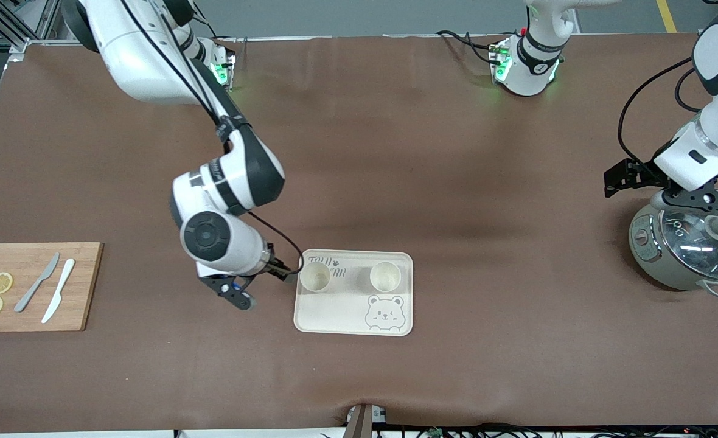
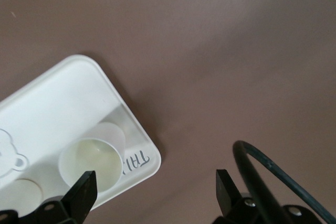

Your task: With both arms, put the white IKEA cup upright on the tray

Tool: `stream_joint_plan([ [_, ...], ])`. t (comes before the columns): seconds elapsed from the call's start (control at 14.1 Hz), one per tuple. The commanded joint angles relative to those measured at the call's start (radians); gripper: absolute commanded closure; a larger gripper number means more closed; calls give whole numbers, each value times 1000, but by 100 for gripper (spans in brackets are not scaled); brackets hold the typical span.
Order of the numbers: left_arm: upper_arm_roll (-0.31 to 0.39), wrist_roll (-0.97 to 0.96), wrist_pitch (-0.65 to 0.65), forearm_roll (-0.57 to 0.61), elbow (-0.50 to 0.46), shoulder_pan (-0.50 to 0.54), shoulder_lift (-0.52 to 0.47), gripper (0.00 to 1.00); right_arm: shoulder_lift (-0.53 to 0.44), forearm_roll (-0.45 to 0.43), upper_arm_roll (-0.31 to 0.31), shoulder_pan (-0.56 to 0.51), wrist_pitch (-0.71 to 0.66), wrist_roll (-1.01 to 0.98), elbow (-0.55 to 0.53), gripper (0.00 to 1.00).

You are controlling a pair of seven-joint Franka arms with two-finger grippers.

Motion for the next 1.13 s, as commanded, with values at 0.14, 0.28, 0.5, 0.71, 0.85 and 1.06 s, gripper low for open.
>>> stream_joint_plan([
  [0.14,-12,-57,6,-12,-25,5,-54,0,-107,3,15,-77,-101,-54,-23,0],
  [0.28,-12,-60,-9,-10,-16,3,-64,0,-159,3,15,-122,-173,-170,-27,0],
  [0.5,-12,-53,-37,-10,16,3,-78,0,-227,-3,13,-169,-251,-307,-34,0],
  [0.71,-21,-67,-87,-10,53,-1,-83,0,-307,-8,10,-212,-277,-431,-85,0],
  [0.85,-24,-65,-112,-10,61,-3,-88,0,-382,-13,10,-249,-274,-523,-157,0],
  [1.06,-24,-60,-115,-10,61,-1,-89,0,-480,-23,9,-283,-277,-707,-234,0],
])
